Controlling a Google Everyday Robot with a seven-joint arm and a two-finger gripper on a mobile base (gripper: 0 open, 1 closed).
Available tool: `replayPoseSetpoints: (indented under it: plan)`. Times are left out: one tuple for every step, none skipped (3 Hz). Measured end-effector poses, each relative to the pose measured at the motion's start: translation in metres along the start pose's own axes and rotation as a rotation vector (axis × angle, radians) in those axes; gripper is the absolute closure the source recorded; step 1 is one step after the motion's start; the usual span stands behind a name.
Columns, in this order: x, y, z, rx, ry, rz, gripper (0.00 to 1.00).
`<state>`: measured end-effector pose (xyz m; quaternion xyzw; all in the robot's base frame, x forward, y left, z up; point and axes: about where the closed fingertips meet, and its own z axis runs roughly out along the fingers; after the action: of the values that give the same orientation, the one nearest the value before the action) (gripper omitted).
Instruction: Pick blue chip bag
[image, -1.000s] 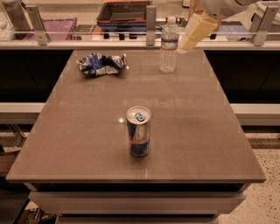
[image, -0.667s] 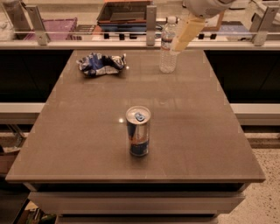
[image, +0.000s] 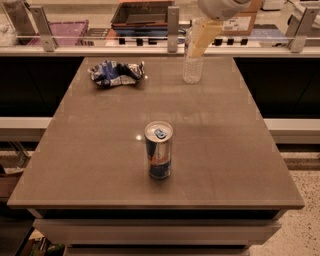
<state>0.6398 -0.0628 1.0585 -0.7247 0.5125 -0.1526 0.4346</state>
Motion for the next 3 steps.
replayPoseSetpoints:
  plan:
    - [-0.01,0.001,0.044,-0.037,-0.017,-0.06,0.0]
    - [-0.016,0.004,0.075,-0.038,-0.022,-0.086,0.0]
    - [-0.026,0.005,0.103,-0.017,-0.026,-0.106,0.0]
